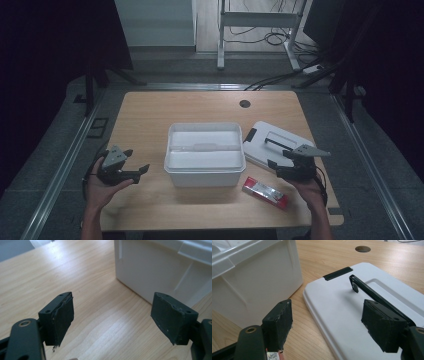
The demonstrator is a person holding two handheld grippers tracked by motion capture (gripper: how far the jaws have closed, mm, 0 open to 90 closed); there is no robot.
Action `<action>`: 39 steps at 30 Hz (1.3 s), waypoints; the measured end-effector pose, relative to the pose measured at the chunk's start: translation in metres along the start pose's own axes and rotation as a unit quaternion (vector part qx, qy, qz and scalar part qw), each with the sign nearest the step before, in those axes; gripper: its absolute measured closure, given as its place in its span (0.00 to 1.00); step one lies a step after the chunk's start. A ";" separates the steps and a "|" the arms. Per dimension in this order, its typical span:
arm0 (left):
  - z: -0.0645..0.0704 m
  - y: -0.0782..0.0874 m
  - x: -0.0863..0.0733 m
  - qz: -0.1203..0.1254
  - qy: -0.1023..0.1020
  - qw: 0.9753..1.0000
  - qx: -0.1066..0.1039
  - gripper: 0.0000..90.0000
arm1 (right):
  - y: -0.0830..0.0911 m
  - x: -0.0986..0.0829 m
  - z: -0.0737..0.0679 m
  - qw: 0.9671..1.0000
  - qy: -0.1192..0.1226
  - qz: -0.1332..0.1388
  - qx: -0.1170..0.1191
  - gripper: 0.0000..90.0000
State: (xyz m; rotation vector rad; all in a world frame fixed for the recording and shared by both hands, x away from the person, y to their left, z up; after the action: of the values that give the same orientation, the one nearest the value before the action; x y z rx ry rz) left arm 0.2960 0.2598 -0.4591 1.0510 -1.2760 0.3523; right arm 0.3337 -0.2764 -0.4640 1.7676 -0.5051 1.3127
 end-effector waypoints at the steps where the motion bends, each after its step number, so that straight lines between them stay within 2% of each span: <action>1: 0.001 -0.002 0.000 -0.001 -0.001 1.000 -0.001 0.28 | 0.000 0.000 0.000 1.000 -0.002 0.001 0.001 0.28; 7: 0.008 -0.009 -0.005 -0.032 0.004 0.999 0.005 0.26 | -0.003 0.000 -0.003 1.000 0.013 -0.007 0.009 0.29; 10: 0.006 -0.009 -0.007 -0.035 0.010 0.999 0.006 0.26 | -0.003 -0.001 -0.004 1.000 0.016 -0.011 0.010 0.29; 13: 0.004 -0.010 -0.006 -0.031 0.012 0.999 0.008 0.28 | -0.003 -0.001 -0.006 1.000 0.026 -0.010 0.011 0.31; 14: 0.005 -0.010 -0.005 -0.026 0.008 1.000 0.007 0.28 | -0.003 0.000 -0.007 0.999 0.028 -0.005 0.020 0.32; 17: 0.006 -0.009 -0.003 -0.020 0.001 1.000 0.008 0.30 | -0.003 0.000 -0.009 0.999 0.031 -0.004 0.027 0.32; 18: 0.007 -0.008 -0.002 -0.016 -0.002 1.000 0.009 0.31 | -0.002 -0.001 -0.013 0.999 0.030 -0.005 0.037 0.32; 22: 0.009 -0.008 0.003 -0.008 -0.016 1.000 0.002 0.31 | 0.000 -0.003 -0.017 0.998 0.024 0.000 0.051 0.32; 26: 0.009 -0.010 0.005 -0.005 -0.011 1.000 -0.004 0.33 | 0.003 -0.004 -0.019 0.999 0.026 0.001 0.048 0.32; 27: 0.008 -0.010 0.006 -0.004 -0.007 1.000 -0.012 0.35 | 0.006 -0.004 -0.019 0.999 0.026 0.004 0.046 0.32; 30: 0.006 -0.009 0.006 0.001 -0.004 1.000 -0.008 0.36 | 0.008 -0.004 -0.019 0.999 0.025 0.008 0.044 0.33; 31: 0.005 -0.007 0.009 0.015 0.001 1.000 -0.012 0.35 | 0.009 -0.005 -0.018 0.999 0.025 0.008 0.043 0.33; 34: 0.006 -0.006 0.012 0.023 -0.002 1.000 -0.014 0.35 | 0.008 -0.006 -0.017 0.999 0.024 0.005 0.042 0.32; 35: 0.007 -0.005 0.016 0.024 -0.008 1.000 -0.015 0.35 | 0.008 -0.007 -0.015 0.999 0.023 0.004 0.040 0.32; 37: 0.008 -0.004 0.022 0.021 -0.005 0.999 -0.024 0.35 | 0.010 -0.009 -0.010 0.999 0.016 0.005 0.036 0.32; 39: 0.008 -0.004 0.028 0.033 -0.001 0.999 -0.032 0.36 | 0.013 -0.008 -0.004 0.999 0.011 0.010 0.030 0.33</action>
State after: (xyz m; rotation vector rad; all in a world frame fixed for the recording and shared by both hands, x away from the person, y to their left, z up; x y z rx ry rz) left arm 0.3028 0.2429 -0.4361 0.9579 -1.3180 0.3573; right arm 0.3190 -0.2813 -0.4661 1.7996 -0.4762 1.3718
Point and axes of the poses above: each handheld gripper's, and its own axes: y roughly backward along the jaws, x roughly out of its top, z roughly to its right, the point moved 2 cm from there along -y, roughly forward along the jaws, and after that the axes turned 9 degrees about z, right-handed, at the moved point
